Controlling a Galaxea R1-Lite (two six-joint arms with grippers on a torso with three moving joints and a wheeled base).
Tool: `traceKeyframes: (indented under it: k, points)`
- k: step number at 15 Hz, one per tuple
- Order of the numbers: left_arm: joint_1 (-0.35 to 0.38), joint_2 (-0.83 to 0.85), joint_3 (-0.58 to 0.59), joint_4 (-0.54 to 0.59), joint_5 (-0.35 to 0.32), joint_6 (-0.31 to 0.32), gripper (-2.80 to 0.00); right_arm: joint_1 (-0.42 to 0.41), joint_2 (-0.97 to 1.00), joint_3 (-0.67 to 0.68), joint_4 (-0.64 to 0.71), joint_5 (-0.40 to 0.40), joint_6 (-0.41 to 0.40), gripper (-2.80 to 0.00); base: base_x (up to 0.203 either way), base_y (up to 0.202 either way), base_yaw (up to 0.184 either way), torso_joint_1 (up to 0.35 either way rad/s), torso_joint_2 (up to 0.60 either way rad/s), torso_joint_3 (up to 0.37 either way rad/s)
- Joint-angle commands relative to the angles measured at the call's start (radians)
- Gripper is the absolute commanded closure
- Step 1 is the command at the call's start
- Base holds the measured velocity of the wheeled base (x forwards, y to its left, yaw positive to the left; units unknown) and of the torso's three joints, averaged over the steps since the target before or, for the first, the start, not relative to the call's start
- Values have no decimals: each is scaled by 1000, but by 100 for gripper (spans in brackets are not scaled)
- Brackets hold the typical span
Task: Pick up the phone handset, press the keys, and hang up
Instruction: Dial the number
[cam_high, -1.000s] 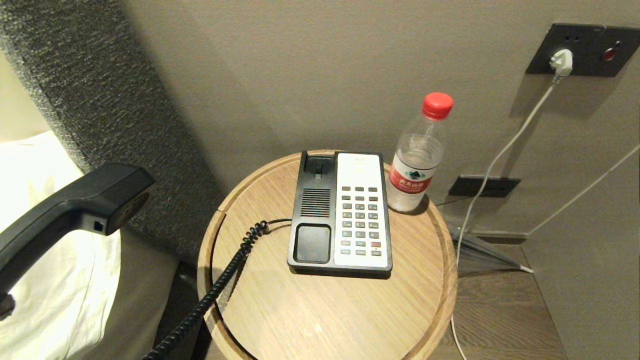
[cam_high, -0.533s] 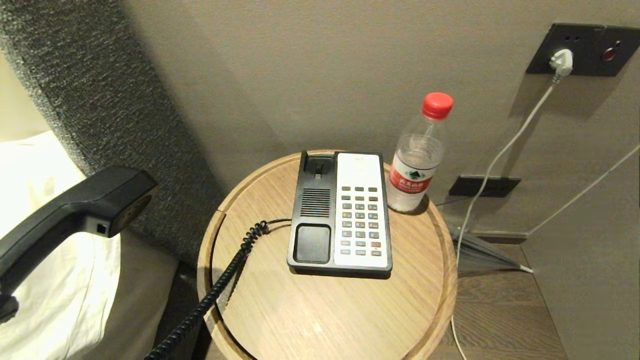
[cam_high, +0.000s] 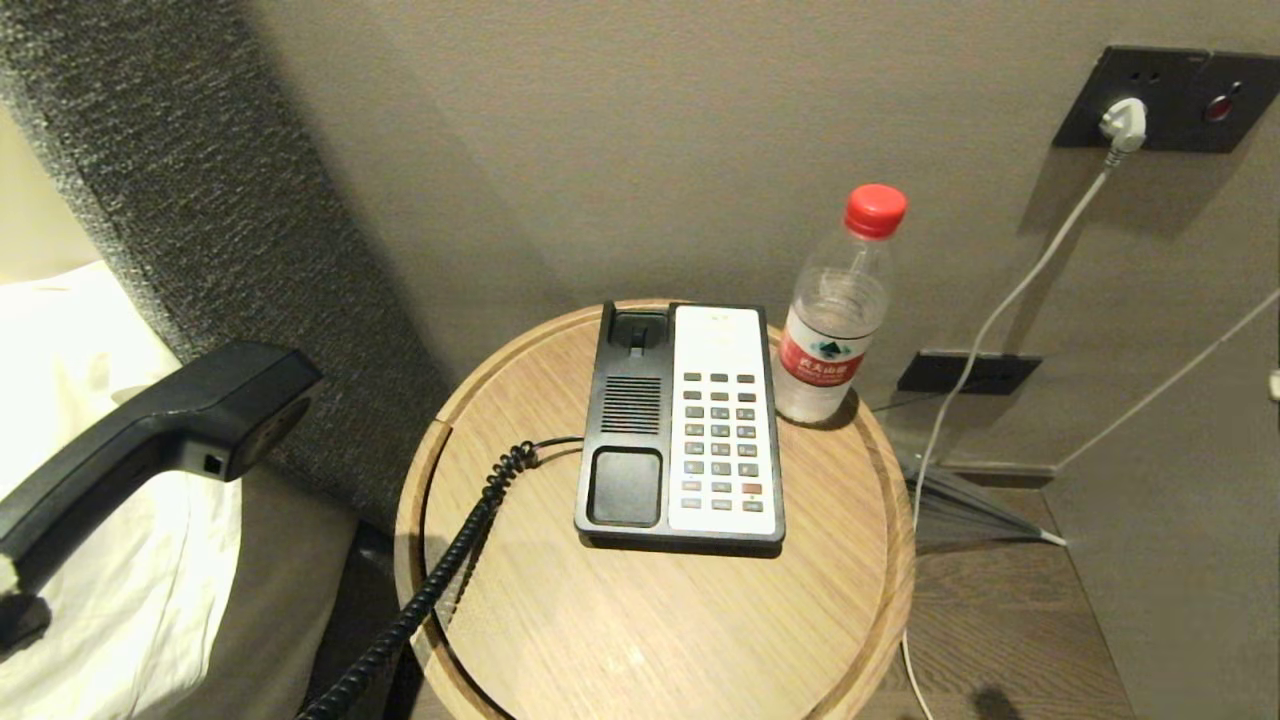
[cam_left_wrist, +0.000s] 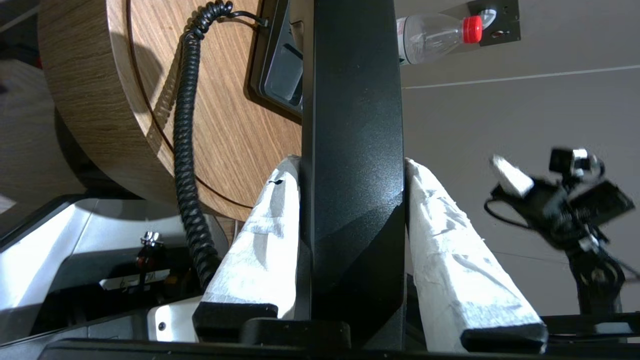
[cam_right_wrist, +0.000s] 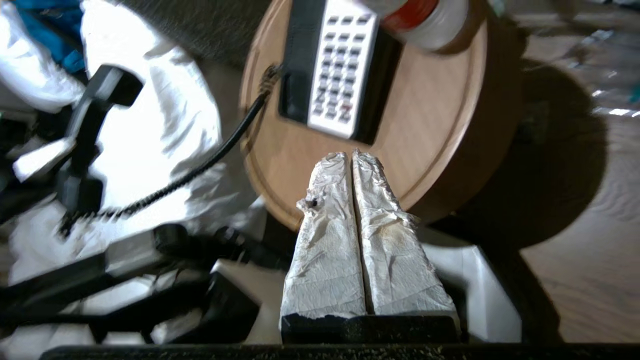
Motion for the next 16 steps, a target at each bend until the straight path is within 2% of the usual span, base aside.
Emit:
traceKeyframes:
  k: [1, 3, 5, 7, 11, 16]
  points:
    - [0, 1, 10, 2, -1, -6, 0, 48, 100, 0, -62, -54, 14, 0, 0, 0, 0, 0, 0, 0]
    - [0, 2, 20, -3, -1, -6, 0, 108, 153, -2, -144, -92, 43, 0, 0, 0, 0, 0, 0, 0]
    - [0, 5, 29, -23, -1, -6, 0, 228, 202, -4, -199, -222, 61, 0, 0, 0, 0, 0, 0, 0]
    - [-1, 5, 35, -29, -3, -6, 0, 345, 266, -22, -287, -340, 112, 0, 0, 0, 0, 0, 0, 0]
    - [0, 1, 37, -29, -2, -7, 0, 551, 362, -90, -330, -553, 146, 0, 0, 0, 0, 0, 0, 0]
    - [0, 2, 35, -29, -3, -7, 0, 581, 458, -116, -359, -655, 139, 0, 0, 0, 0, 0, 0, 0]
